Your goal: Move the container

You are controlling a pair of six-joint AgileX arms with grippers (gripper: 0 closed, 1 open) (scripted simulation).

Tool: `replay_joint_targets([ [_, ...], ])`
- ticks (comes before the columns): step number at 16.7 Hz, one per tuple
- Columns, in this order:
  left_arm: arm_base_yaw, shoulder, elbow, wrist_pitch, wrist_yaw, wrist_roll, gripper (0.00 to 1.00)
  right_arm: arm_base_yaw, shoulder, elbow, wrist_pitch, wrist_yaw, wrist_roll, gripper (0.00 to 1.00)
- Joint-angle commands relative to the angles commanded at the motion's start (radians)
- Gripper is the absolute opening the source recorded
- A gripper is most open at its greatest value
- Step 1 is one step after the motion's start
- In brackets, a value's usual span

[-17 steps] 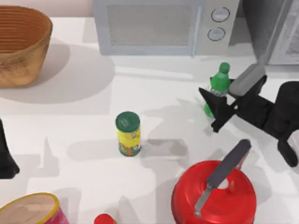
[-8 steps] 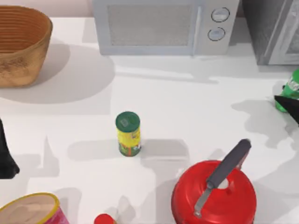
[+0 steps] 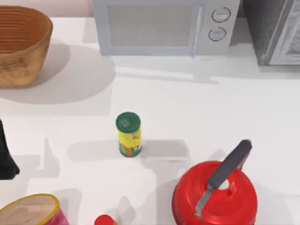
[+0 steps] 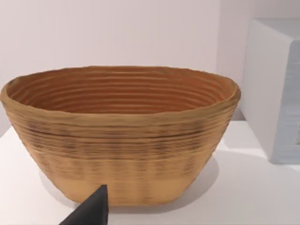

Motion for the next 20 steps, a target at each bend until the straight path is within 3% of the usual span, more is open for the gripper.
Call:
replay_joint_targets([
  [7,0.000,0.000,0.000,0.000,0.000,0.000,1.00,-0.028,-0.010,0.010,-0.031,-0.031,-0.028,0.00],
  [10,0.000,0.000,0.000,0.000,0.000,0.000,1.00,-0.021,0.022,0.002,0.032,-0.026,0.022,0.00],
  [20,0.000,0.000,0.000,0.000,0.000,0.000,1.00,0.084,0.168,-0.067,0.670,0.061,0.434,0.00],
])
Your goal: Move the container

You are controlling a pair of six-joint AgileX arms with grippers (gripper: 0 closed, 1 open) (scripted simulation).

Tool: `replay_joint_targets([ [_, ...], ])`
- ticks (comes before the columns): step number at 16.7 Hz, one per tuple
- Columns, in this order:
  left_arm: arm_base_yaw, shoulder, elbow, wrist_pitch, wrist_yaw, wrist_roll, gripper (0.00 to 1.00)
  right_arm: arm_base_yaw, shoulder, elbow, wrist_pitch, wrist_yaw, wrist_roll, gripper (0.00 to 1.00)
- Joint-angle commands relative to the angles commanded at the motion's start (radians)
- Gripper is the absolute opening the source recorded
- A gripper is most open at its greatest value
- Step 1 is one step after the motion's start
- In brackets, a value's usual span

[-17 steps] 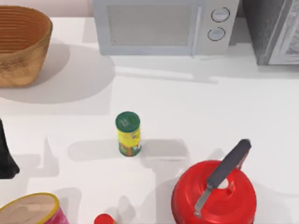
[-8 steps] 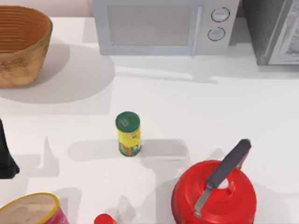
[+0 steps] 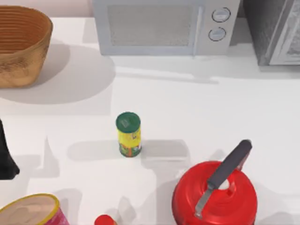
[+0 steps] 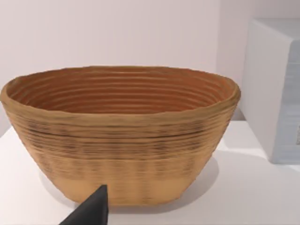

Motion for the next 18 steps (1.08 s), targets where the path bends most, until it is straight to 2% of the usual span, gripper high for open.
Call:
replay_joint_targets([
  [3,0.000,0.000,0.000,0.000,0.000,0.000,1.00,0.022,0.001,-0.006,0.081,0.022,0.058,0.00],
  [7,0.000,0.000,0.000,0.000,0.000,0.000,1.00,0.024,0.000,-0.006,0.087,0.024,0.062,0.00],
  [18,0.000,0.000,0.000,0.000,0.000,0.000,1.00,0.024,0.000,-0.006,0.087,0.024,0.062,0.83],
])
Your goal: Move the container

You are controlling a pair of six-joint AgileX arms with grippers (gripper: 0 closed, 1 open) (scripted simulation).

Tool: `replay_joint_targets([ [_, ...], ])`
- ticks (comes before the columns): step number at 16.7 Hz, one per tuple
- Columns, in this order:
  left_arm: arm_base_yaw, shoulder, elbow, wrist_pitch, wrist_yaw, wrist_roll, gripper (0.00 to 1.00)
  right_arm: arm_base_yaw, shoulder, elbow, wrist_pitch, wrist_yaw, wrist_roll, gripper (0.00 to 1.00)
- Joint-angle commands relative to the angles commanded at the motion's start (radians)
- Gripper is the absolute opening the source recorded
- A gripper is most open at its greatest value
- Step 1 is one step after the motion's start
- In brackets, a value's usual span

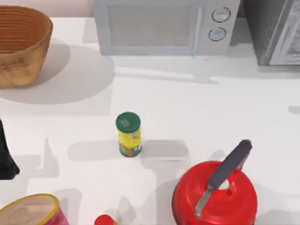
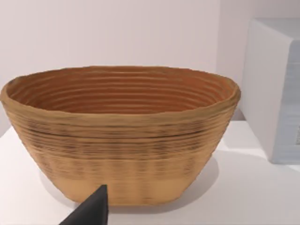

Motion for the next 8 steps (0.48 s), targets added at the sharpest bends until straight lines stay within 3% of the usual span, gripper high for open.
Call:
replay_joint_targets([
  [2,0.000,0.000,0.000,0.000,0.000,0.000,1.00,0.000,0.000,0.000,0.000,0.000,0.000,0.98],
  [8,0.000,0.000,0.000,0.000,0.000,0.000,1.00,0.000,0.000,0.000,0.000,0.000,0.000,1.00],
])
